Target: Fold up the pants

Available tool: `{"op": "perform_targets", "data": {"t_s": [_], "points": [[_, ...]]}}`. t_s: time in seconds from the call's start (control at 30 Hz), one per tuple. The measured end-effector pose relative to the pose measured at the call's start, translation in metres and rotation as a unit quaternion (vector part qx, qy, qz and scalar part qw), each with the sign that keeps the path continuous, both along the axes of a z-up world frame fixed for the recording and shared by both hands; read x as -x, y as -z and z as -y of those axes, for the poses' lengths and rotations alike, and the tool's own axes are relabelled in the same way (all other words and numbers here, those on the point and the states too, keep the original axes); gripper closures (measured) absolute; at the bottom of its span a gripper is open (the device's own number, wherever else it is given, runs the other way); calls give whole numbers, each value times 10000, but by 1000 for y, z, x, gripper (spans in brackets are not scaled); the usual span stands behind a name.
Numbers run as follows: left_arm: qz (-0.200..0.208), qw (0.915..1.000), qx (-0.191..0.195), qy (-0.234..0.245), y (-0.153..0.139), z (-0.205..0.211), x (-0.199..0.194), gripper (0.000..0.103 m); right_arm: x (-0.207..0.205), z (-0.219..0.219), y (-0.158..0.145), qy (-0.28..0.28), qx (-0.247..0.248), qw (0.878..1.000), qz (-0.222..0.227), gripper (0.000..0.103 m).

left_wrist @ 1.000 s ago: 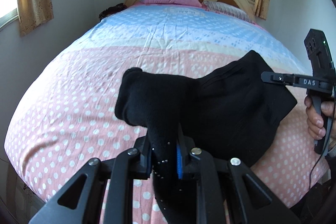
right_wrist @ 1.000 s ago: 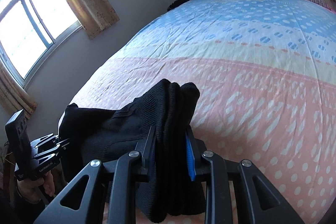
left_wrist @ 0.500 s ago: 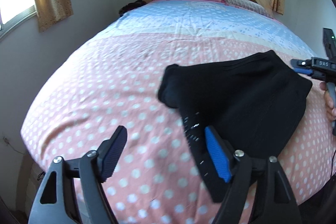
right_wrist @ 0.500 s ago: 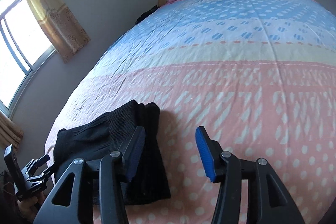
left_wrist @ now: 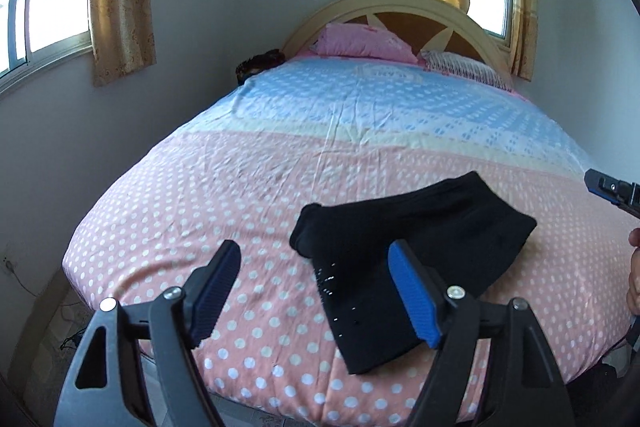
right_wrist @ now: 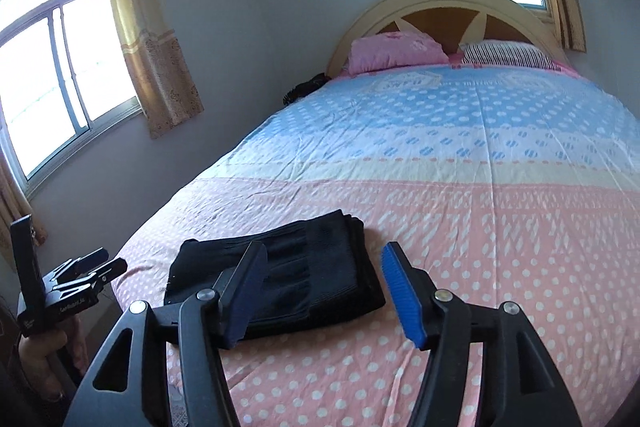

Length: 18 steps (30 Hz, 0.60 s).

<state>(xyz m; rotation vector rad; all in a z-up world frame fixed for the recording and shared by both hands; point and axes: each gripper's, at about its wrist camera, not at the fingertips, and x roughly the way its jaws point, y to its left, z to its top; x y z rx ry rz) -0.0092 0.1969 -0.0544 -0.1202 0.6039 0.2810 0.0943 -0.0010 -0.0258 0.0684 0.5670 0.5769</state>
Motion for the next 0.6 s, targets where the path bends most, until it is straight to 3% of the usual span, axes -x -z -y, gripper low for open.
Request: {"op": "perform_targets", "data": {"t_s": [0.2,0.3,0.4,0.6], "points": [[321,9994,0,153,-23,15,6,17,31,-11,-15,-179,177,9991,355,39],[393,9990,-38,185,-26,20,8,14,36,-11,-15,-187,152,9990,384,31],[443,9988,-21,205,-28,23,10,7,40,-11,-14,-194,167,9989,400,31],[411,9988,-62,243,-25,28,7,5,39,-5,-7,-118,155,9992,337,31]]}}
